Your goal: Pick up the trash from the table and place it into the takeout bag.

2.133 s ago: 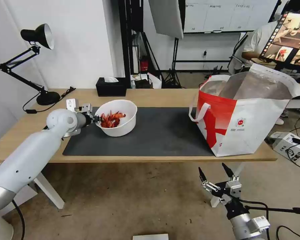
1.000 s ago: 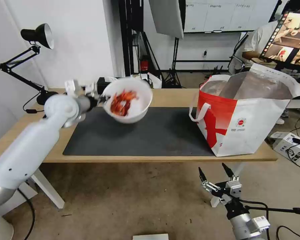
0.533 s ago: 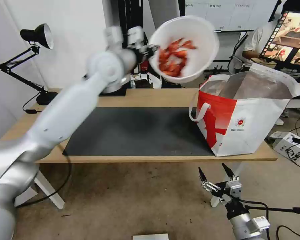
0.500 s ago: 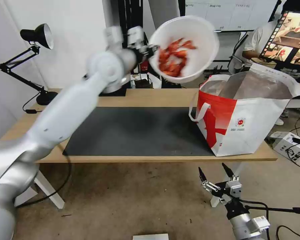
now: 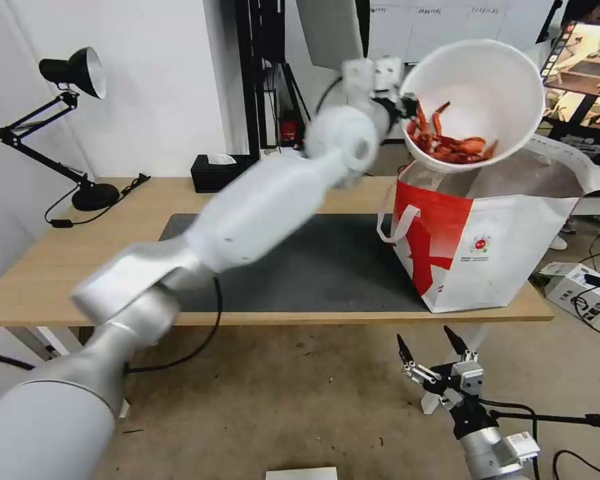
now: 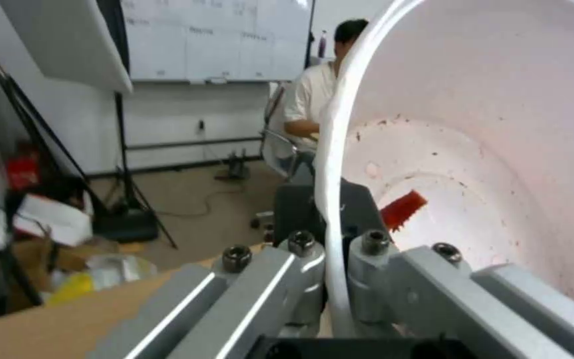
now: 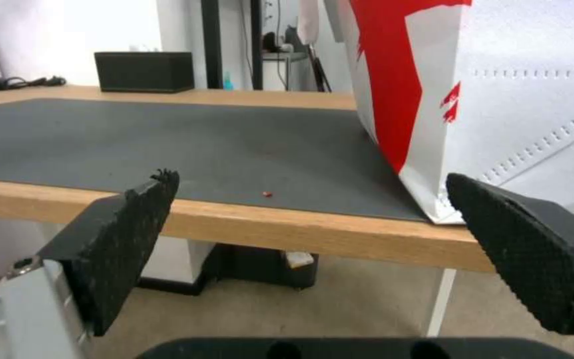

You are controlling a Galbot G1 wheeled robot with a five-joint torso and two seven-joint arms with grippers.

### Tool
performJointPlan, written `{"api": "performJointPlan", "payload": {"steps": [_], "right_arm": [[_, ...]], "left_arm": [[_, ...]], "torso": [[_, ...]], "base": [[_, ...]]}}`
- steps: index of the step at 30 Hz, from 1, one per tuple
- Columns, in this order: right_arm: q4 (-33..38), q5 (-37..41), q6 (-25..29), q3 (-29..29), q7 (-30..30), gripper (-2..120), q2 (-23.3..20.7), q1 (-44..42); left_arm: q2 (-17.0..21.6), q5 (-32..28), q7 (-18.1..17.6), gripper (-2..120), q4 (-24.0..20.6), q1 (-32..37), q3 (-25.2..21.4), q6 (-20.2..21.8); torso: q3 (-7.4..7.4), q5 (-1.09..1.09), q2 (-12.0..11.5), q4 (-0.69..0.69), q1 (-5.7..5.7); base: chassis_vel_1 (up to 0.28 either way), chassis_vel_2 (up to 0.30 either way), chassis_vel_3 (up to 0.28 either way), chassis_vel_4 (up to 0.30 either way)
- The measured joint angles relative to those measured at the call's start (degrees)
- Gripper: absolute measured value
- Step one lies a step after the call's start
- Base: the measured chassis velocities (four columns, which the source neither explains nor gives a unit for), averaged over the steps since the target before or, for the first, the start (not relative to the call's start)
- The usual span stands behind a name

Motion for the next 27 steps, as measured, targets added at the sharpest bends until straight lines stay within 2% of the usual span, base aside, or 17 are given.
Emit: {"api": "performJointPlan", "payload": {"steps": [1,4,14,19,24,25,27], "right_arm": [[0.0,0.0,0.0,0.0,0.0,100,0.0,0.01],[0.0,0.0,0.0,0.0,0.0,100,0.0,0.0],[0.0,0.0,0.0,0.0,0.0,100,0.0,0.0],[0.0,0.0,0.0,0.0,0.0,100,0.0,0.0],[0.0,0.0,0.0,0.0,0.0,100,0.0,0.0],[0.0,0.0,0.0,0.0,0.0,100,0.0,0.0],[0.0,0.0,0.0,0.0,0.0,100,0.0,0.01]], "left_arm": [[-0.29,3.26,0.05,0,0.75,0.35,1.05,-1.21],[-0.29,6.84,0.34,0,1.23,0.83,2.33,-2.25],[0.65,11.74,1.67,0,0.63,1.24,5.0,-3.39],[1.05,11.75,2.88,0,-0.57,1.27,5.47,-3.72],[2.67,9.82,8.36,0,-2.25,0.97,6.49,-3.86],[2.88,9.22,9.37,3,-2.42,0.85,6.81,-3.91],[2.84,8.68,9.87,5,-2.43,0.81,7.03,-4.01]], "torso": [[0.0,-0.01,0.0,0.0,0.0],[0.0,-0.01,0.0,0.03,0.0],[0.0,-0.02,0.0,0.02,0.0],[0.0,-0.02,0.0,0.01,0.0],[0.0,-0.02,0.0,0.01,-0.01],[0.0,-0.02,0.0,0.03,-0.01],[0.0,-0.02,0.0,0.02,-0.01]], "base": [[0.0,0.0,0.0,0.0],[0.0,0.0,0.0,0.0],[0.0,0.0,0.0,0.0],[0.0,0.0,0.0,0.0],[0.0,0.0,0.0,0.0],[0.0,0.0,0.0,0.0],[0.0,0.0,0.0,0.0]]}}
